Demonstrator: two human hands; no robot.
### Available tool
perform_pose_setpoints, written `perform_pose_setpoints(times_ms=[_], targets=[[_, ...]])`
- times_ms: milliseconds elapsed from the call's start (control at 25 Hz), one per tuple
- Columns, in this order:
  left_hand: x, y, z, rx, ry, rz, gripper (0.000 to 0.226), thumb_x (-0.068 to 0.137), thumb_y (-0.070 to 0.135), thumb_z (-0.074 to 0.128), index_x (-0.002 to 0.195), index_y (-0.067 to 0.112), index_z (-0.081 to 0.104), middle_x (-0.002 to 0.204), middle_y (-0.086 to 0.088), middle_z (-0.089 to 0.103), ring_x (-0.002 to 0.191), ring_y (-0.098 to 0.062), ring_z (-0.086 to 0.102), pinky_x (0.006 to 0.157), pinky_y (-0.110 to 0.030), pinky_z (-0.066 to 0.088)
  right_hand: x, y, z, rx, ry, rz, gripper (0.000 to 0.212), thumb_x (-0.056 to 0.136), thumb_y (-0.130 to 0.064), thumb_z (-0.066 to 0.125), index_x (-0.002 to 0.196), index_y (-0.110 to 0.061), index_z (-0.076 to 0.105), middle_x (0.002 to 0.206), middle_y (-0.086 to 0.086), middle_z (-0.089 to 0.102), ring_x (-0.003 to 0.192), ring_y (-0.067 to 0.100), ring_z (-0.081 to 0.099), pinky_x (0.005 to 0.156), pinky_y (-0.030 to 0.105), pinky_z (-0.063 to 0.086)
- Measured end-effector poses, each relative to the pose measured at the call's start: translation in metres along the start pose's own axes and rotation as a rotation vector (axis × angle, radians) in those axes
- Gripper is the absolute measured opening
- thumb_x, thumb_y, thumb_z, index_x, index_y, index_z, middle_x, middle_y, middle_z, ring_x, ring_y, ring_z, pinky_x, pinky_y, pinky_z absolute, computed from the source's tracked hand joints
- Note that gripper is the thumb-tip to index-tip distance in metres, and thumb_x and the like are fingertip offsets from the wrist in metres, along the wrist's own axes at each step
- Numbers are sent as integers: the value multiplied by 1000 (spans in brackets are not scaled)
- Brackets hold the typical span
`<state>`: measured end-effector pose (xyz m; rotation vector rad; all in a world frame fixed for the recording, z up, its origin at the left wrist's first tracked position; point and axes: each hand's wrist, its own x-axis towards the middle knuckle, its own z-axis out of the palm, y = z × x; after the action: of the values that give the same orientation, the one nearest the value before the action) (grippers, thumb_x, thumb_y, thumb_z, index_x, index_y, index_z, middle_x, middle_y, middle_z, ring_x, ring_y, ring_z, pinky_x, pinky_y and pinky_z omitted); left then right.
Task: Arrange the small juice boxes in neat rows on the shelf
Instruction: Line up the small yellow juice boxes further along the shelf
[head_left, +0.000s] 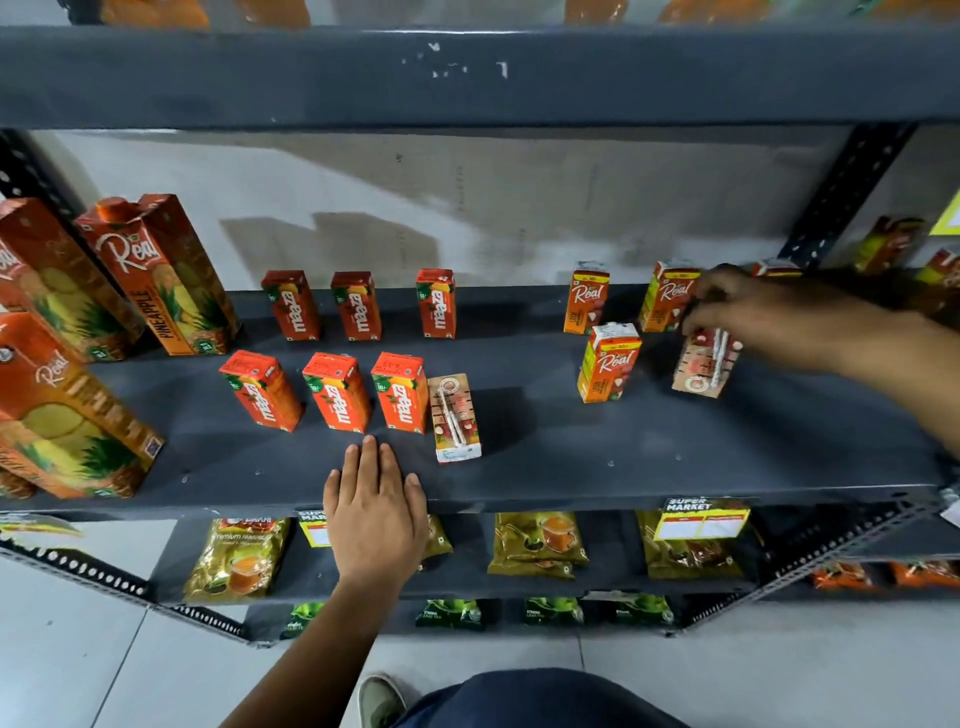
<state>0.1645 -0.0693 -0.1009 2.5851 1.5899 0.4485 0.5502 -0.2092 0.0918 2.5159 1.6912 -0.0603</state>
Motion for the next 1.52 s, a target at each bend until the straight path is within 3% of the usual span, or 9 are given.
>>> perform_pose_setpoints(times_ms=[320,480,560,680,800,960,1160,1320,1520], targets=[[-1,1,-3,1,8,6,65,95,42,18,134,1,50,145,-17,45,138,-34,35,112,-50,26,-2,-6,25,-360,-32,-189,34,82,-66,50,110,-46,50,113,-4,59,98,20,58,91,41,47],[-1,0,-3,4,11,6,66,95,43,16,135,2,48,146,-17,43,139,-33,33,113,-49,24,-6,4,30,-44,-22,-151,86,77,10,60,144,-35,33,156,-2,25,140,25,30,111,35,33],[-1,0,-2,1,8,1,67,95,44,15,136,1,48,147,-17,43,139,-33,33,113,-49,24,-5,8,33,50,-28,-121,85,75,18,53,146,-26,36,158,0,23,144,24,24,114,27,21],[-1,1,-1,0,9,2,68,95,44,15,136,1,47,147,-17,42,139,-33,32,113,-50,23,-7,7,32,98,-66,-158,70,83,14,49,143,-22,42,159,3,27,145,24,25,116,27,17],[-2,1,-1,4,9,-1,67,95,44,15,137,1,46,148,-17,41,139,-34,32,114,-49,23,-14,-1,22,55,85,-436,36,98,-19,48,131,-9,55,136,20,55,125,37,51,107,45,40],[-2,1,0,7,10,0,65,96,43,16,137,2,46,147,-17,42,139,-34,32,114,-50,23,-13,1,19,101,170,-451,41,93,-38,53,126,-14,60,128,14,63,118,32,57,103,43,44],[-2,2,0,9,14,-5,65,96,43,15,137,2,46,147,-17,42,139,-34,32,114,-50,22,0,7,20,153,20,-270,37,92,-29,58,127,-17,60,133,12,60,123,31,53,104,41,42],[-1,3,0,12,22,-9,64,96,41,18,135,1,48,145,-18,45,137,-36,35,112,-52,26,13,13,26,8,-28,-136,65,89,-34,65,146,-29,36,153,4,38,138,26,37,109,43,37],[-2,4,-1,17,22,-13,64,95,41,18,135,1,48,145,-18,44,137,-35,36,112,-51,25,17,12,23,32,-102,-177,58,82,-14,70,136,-18,51,141,11,52,126,28,49,105,40,41]])
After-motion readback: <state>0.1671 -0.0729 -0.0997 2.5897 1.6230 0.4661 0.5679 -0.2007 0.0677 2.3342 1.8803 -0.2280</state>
